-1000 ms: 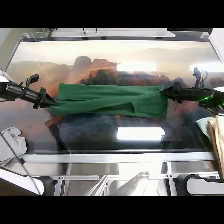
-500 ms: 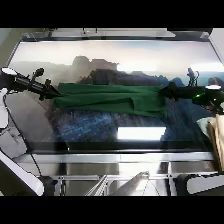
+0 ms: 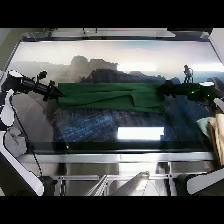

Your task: Fold the shirts.

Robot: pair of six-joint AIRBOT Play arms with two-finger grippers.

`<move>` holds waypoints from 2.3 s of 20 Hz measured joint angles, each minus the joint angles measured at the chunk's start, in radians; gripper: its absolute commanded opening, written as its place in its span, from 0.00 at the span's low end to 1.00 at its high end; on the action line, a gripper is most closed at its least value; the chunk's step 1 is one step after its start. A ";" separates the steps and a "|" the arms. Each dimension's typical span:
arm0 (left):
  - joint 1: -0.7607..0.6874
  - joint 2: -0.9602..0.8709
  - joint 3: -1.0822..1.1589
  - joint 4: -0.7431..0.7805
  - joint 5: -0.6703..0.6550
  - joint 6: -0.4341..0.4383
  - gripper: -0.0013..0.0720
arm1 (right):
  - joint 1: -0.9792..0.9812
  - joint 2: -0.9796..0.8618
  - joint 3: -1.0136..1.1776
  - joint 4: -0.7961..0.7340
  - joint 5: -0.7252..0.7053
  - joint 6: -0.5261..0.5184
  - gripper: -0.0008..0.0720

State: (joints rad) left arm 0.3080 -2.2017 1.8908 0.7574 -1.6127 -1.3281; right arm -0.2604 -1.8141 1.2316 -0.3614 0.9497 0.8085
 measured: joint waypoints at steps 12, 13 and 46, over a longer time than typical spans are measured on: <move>0.032 0.066 0.002 -0.026 -0.012 -0.011 0.42 | -0.075 0.009 0.071 -0.035 0.156 -0.010 0.97; 0.047 0.089 0.002 -0.026 -0.023 -0.017 0.42 | -0.093 0.019 0.081 -0.064 0.168 0.000 0.97; -0.576 0.076 0.193 -0.013 0.275 -0.080 0.02 | 0.348 0.141 0.402 -0.066 0.265 0.355 0.06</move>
State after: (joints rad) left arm -0.2680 -2.1262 2.0842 0.7448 -1.3380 -1.4078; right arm 0.0875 -1.6730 1.6337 -0.4278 1.2148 1.1633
